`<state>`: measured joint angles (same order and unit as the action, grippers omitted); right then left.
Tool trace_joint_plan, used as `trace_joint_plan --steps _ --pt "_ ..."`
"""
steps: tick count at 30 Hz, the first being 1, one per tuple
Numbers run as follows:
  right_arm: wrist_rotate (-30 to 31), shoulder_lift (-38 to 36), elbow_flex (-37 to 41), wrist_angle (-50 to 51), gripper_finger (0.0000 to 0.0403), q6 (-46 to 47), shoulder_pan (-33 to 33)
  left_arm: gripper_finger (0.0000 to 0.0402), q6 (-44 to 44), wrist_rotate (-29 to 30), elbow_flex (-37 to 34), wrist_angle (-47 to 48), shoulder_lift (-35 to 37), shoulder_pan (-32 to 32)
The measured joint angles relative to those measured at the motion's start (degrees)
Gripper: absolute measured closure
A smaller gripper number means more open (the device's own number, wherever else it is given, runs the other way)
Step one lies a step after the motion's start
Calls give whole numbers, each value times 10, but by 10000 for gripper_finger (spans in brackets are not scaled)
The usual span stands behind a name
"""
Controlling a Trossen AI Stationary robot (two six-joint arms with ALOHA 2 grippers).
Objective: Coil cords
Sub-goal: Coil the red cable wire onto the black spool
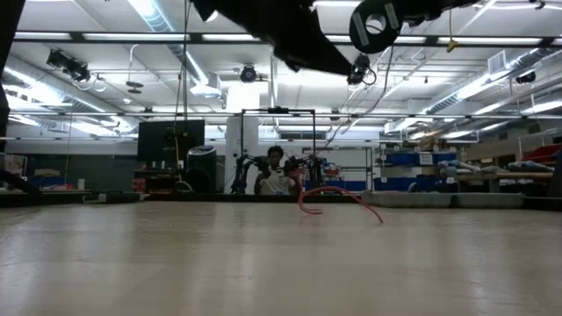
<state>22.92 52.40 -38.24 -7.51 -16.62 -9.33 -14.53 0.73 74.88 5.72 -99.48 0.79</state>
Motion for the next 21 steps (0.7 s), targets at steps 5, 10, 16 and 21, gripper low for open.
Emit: trace_joint_plan --steps 5,10,16,21 --pt "-6 -1 0 23 403 20 0 298 5 0 -54 -79 5 1" --pt "-21 -4 38 -13 403 36 0 298 13 2 -92 -124 9 -2" --pt "-38 -5 122 -128 403 64 2 298 16 3 -153 -248 16 -8" --pt "-77 6 180 -248 403 88 14 298 42 2 -209 -387 17 -17"
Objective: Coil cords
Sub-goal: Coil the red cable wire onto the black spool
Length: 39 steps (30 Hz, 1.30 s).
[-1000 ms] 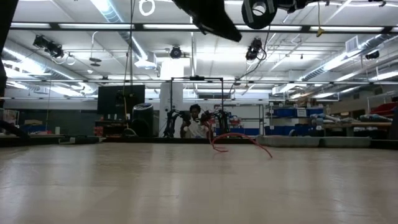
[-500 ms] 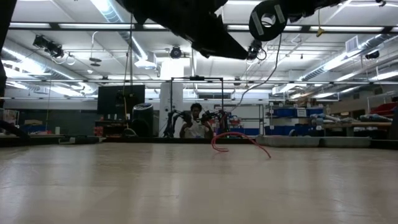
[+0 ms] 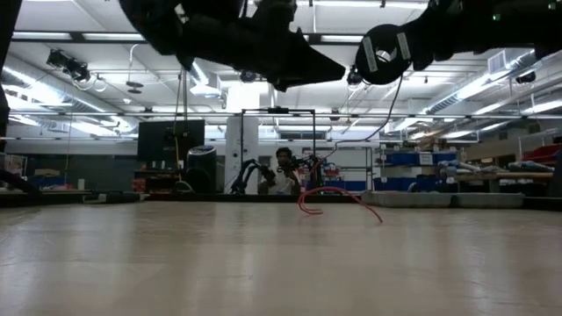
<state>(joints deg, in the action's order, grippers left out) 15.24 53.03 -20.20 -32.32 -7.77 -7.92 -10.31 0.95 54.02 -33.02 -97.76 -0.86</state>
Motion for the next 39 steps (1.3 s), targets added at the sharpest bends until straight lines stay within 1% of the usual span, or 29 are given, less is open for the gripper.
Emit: trace_joint_plan --steps 4,8,16,21,29,32,35,36,39 --pt "-31 17 24 -63 403 7 13 298 37 0 -22 -55 0 -12" --pt "-48 44 25 -92 403 7 28 298 73 -2 -25 -54 0 -14" --pt "-95 101 25 -174 403 18 61 298 87 -9 -25 -54 0 -14" --pt "-96 134 23 -198 403 22 67 298 89 -9 -25 -55 0 -14" --pt "-107 185 -11 -214 402 17 68 300 89 -11 -25 -53 0 -14" --pt "-113 202 -12 -243 401 21 72 321 91 -11 -25 -53 0 -14" --pt "-125 220 -12 -268 400 36 73 375 94 -11 -26 -51 0 -14" --pt "-125 226 -13 -272 399 40 73 387 95 -13 -26 -51 0 -14" --pt "-128 239 -13 -283 394 58 73 396 97 -11 -26 -49 -1 -14"
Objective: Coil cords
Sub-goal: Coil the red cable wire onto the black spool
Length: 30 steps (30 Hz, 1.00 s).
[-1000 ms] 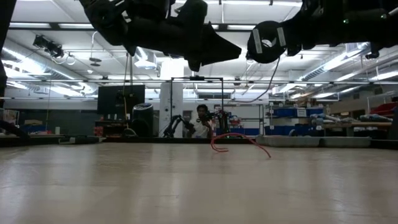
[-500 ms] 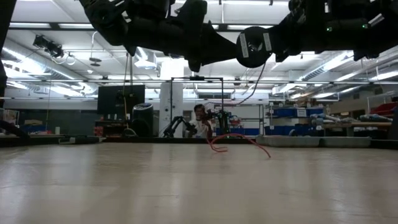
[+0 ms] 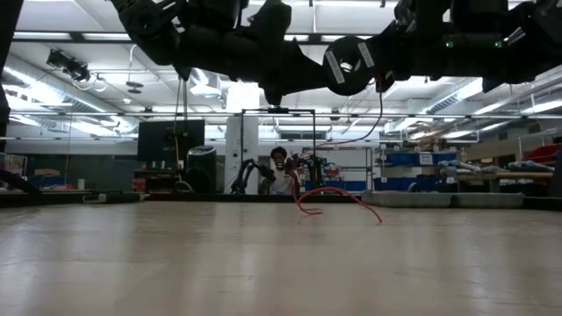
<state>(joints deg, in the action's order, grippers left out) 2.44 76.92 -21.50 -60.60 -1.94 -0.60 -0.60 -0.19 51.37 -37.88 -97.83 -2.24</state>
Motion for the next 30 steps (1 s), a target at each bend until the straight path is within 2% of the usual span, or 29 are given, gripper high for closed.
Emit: trace_joint_plan --steps 3,7,14,17,21,26,30 --pt "0 1 0 3 383 2 0 398 0 5 0 9 -1 0" --pt "5 -36 0 26 368 -8 1 400 2 7 3 12 0 0" --pt "38 -128 0 140 360 -13 7 400 1 13 3 28 0 -1" --pt "92 -174 0 212 362 -8 6 401 1 37 2 25 0 -1" --pt "212 -224 0 331 370 11 -9 401 -6 93 2 30 16 -1" --pt "337 -239 0 431 381 76 -29 401 -23 196 1 24 36 -1" --pt "351 -228 0 446 386 93 -35 401 -47 242 1 -17 42 -2"
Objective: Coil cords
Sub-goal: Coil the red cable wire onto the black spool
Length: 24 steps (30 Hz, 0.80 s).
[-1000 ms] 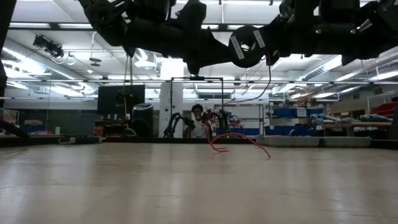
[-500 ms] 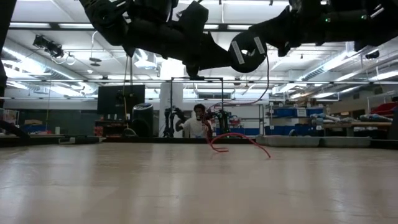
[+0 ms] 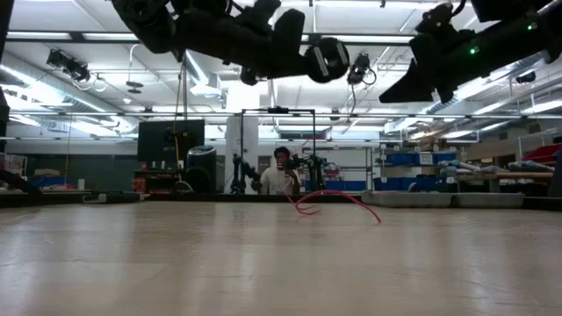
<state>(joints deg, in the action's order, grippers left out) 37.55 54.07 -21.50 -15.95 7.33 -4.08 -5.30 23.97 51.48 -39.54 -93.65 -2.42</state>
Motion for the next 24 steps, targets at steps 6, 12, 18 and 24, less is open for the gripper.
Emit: trace_joint_plan --steps 6,12,18,24 --pt "-52 29 0 -35 368 -9 0 401 -5 1 2 -46 0 1" --pt "-76 75 0 -99 324 -14 2 401 -5 1 2 -54 0 1" --pt "-88 119 0 -141 298 19 11 401 6 0 1 -67 0 2" --pt "-68 162 0 -212 297 9 13 401 30 -1 1 -79 0 2"
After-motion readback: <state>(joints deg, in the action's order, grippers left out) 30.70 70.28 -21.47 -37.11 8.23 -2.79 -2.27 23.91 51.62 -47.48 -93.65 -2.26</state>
